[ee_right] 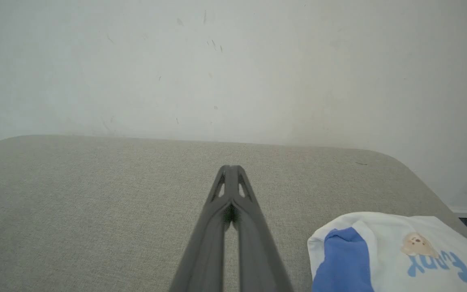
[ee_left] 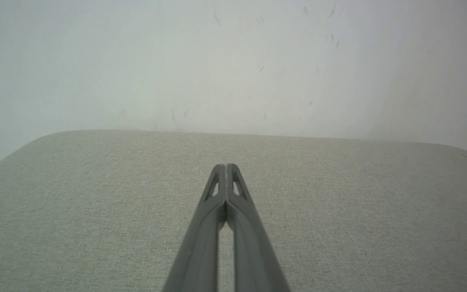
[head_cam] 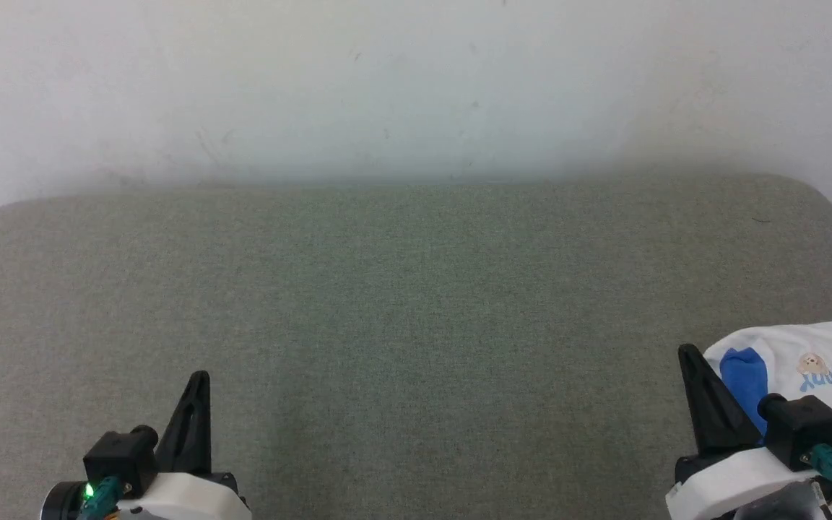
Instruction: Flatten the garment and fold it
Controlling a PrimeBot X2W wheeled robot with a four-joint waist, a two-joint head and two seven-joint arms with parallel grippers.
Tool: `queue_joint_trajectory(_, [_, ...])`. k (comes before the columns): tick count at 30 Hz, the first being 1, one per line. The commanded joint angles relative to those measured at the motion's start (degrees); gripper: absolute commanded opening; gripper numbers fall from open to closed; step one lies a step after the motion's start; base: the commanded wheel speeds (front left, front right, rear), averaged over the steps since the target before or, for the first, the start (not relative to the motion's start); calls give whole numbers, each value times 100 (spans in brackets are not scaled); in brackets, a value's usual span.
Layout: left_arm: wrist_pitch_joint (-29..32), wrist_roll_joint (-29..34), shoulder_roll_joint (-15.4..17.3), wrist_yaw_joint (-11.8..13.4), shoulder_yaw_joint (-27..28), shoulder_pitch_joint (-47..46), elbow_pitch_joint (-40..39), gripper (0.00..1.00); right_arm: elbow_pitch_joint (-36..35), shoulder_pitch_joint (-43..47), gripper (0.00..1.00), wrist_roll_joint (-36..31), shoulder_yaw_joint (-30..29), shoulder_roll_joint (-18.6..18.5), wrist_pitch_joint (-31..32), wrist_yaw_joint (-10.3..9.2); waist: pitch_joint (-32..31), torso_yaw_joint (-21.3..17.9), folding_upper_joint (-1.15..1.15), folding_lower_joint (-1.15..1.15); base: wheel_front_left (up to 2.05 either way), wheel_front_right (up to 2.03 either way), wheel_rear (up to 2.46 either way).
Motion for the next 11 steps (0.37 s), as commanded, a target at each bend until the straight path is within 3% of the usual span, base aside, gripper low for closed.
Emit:
queue_joint_trajectory(1, [40,98,-35,49,-18,-86,-48,0,18,-104,0,-67,7,8,35,-2,3,-1,0,0,0,0,0])
queue_joint_trajectory(11, [145,188,-70,89,-45,-126,-101,0,35,-159,0,-122,13,9,85,-2,13,-8,0,0,0,0,0])
